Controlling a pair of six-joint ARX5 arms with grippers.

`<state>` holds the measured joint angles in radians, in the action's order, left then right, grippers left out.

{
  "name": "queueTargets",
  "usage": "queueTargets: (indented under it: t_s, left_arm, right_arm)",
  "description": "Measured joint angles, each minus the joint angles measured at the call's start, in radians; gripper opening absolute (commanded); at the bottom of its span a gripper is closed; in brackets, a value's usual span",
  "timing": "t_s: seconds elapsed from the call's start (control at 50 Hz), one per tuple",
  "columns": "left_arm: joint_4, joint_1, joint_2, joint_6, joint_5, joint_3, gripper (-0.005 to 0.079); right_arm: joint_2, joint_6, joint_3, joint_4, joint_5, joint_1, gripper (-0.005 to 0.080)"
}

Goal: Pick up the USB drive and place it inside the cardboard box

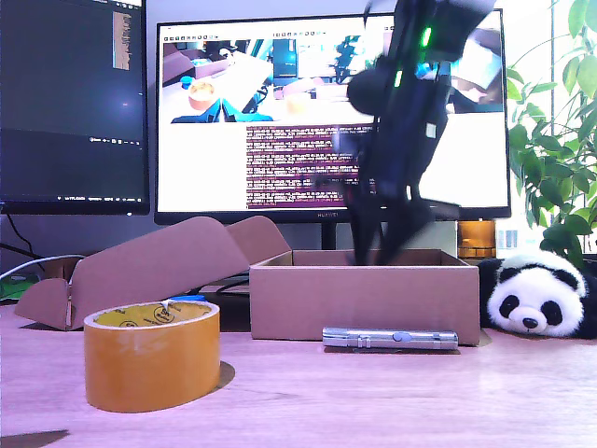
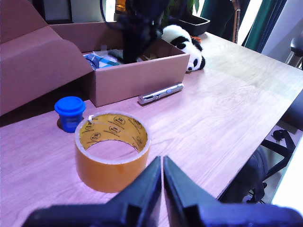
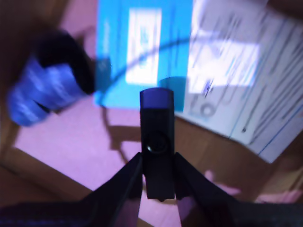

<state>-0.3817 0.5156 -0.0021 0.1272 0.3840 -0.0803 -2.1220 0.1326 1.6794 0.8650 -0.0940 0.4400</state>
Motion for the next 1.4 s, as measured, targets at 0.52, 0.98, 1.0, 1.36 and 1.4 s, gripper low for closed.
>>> queueTargets:
  t_s: [0.52,0.98,1.0,1.36,1.4]
  left_arm:
    - [0.000,0.000,0.000,0.000,0.000,0.000,-0.0019]
    - [0.000,0.000,0.000,0.000,0.000,0.000,-0.0019]
    - [0.000,0.000,0.000,0.000,0.000,0.000,-0.0019]
    - [0.000,0.000,0.000,0.000,0.000,0.000,-0.0019]
    - [0.000,0.000,0.000,0.000,0.000,0.000,-0.0019]
  right_arm:
    - [-0.002,-0.003,0.000,0.058,0.000,0.000,0.0192]
    - [-0.002,-0.004,0.101,0.123,0.000,0.000,0.0351]
    - [-0.002,-0.004,0.110,0.133,0.000,0.000,0.0350]
    - [-0.002,-0.026,0.243,0.285,0.000,0.001,-0.0005]
    - [-0.002,-0.026,0.243,0.280,0.000,0.001,-0.0005]
